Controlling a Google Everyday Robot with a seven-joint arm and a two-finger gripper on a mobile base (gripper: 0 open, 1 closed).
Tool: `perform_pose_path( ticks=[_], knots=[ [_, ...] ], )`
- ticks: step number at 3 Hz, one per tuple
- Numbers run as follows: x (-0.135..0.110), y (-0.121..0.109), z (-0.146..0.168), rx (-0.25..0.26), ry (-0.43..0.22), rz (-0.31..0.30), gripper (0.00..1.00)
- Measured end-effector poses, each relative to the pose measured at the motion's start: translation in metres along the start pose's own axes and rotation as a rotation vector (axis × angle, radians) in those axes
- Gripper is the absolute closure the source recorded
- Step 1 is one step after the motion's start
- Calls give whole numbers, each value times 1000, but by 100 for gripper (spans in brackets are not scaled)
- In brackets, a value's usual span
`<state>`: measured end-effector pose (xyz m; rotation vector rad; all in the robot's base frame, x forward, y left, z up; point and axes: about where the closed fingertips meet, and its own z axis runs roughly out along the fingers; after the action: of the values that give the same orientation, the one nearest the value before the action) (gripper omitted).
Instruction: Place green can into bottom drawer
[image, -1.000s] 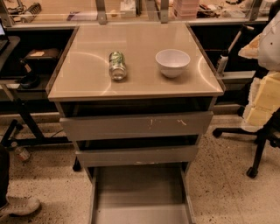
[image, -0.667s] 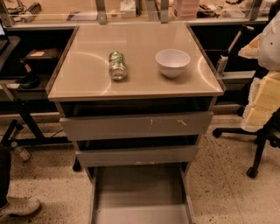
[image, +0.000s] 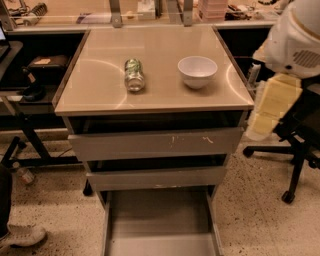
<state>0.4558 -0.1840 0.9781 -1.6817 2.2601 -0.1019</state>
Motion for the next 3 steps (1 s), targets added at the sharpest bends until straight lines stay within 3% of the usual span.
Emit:
perform_pose_path(
  ticks=[1,3],
  knots=[
    [-31,-1,12,-13,3,-40,0],
    [-48,-1,18,0,-39,-44,0]
  ],
)
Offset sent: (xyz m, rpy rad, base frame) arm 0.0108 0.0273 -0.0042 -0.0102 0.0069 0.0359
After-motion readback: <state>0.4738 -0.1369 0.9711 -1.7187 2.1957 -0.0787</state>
